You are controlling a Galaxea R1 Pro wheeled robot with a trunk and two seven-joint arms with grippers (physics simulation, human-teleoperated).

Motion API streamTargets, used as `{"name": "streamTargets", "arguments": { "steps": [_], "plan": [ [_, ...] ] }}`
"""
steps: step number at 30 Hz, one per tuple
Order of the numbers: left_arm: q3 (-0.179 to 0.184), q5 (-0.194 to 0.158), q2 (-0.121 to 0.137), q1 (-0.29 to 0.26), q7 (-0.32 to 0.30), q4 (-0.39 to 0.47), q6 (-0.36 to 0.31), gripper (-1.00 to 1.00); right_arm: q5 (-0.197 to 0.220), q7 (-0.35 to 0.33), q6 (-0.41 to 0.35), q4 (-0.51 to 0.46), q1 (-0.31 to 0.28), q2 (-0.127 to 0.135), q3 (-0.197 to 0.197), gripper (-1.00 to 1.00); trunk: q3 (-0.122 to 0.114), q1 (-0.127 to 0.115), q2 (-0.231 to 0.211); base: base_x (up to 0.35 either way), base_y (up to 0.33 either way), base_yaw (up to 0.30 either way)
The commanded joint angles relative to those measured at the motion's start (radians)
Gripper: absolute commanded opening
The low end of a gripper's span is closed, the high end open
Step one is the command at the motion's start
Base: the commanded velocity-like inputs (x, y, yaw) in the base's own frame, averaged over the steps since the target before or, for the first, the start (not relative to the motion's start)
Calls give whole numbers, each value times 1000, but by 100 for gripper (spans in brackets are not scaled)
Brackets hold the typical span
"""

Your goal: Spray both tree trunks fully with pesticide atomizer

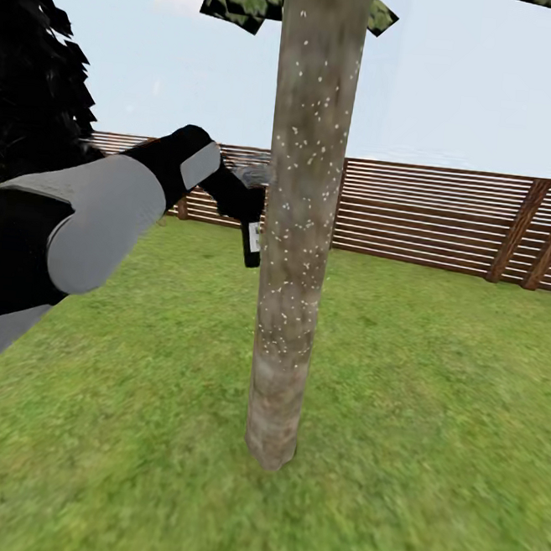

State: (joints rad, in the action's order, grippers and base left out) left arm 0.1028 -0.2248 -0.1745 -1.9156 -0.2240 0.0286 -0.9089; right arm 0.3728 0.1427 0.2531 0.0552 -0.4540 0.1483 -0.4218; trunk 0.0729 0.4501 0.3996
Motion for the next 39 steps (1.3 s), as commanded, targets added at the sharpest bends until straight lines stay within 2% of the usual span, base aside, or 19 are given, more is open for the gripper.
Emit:
{"name": "streamTargets", "arguments": {
  "steps": [1, 9, 10, 13, 14, 15, 17, 19, 22, 23, 24, 25, 27, 30, 35, 39],
  "plan": [
    [-3, -2, 0, 15, 0, 1, 6, -100, 0, 0, 0, 0, 0, 0, 0, 100, 0, 0, 0, 0, 0, 0],
    [-4, -2, 0, 163, 0, 1, 82, -100, 0, 0, 0, 0, 0, 0, 0, 100, 0, 0, 0, 0, 0, 0],
    [-4, -1, 0, 219, 0, 1, 142, -100, 0, 0, 0, 0, 0, 0, 0, 100, 0, 0, 0, 0, 0, 0],
    [-3, 14, 0, 380, 0, 2, 266, -100, 0, 0, 0, 0, 0, -1, 0, 100, 0, 0, 0, 0, 0, 0],
    [-2, 43, 0, 448, 0, 1, 341, -100, 0, 0, 0, 0, 0, -1, 0, 100, 0, 0, 0, 0, 0, 0],
    [-2, 66, 0, 544, 1, 1, 420, -100, 0, 0, 0, 0, 0, -1, 0, 100, 0, 0, 0, 0, 0, 0],
    [-2, 78, 4, 688, 2, 2, 550, -100, 0, 0, 0, 0, 0, -1, 0, 100, 0, 0, 0, 0, 0, 0],
    [-2, 80, 14, 766, 2, 2, 634, -100, 0, 0, 0, 0, 0, -1, 0, 100, 0, 0, 0, 0, 0, 0],
    [-2, 85, 40, 919, 1, 3, 804, -100, 0, -4, -1, 0, 0, -2, -1, 100, 0, 0, 0, 0, 0, 0],
    [-2, 97, 47, 945, -1, 3, 843, -100, 0, -6, -1, 0, 0, -4, -2, 100, 0, 0, 0, 0, 0, 0],
    [-1, 110, 51, 955, -3, 3, 862, -100, 0, -6, -2, 0, 0, -10, -2, 100, 0, 0, 0, 0, 0, 0],
    [-1, 142, 54, 969, -6, 2, 897, -100, -1, -7, -2, 0, 0, -37, -2, 100, 0, 0, 0, 0, 0, 0],
    [0, 169, 59, 983, -7, 2, 925, -100, -4, -8, -2, 0, 4, -74, -2, 100, 0, 0, 0, 106, 175, 0],
    [0, 174, 62, 986, -7, 2, 930, -100, -5, -8, 0, 0, 7, -98, -2, 100, 0, 0, 0, 193, 294, 0],
    [0, 174, 79, 986, -6, 2, 930, -100, -5, -7, 0, 0, 12, -107, -3, 100, -4, 0, 0, 75, 344, -136],
    [0, 174, 81, 986, -6, 2, 929, -100, -5, -7, 0, 0, 12, -107, -2, 100, -8, 0, 0, 4, 350, -229]
  ]
}}
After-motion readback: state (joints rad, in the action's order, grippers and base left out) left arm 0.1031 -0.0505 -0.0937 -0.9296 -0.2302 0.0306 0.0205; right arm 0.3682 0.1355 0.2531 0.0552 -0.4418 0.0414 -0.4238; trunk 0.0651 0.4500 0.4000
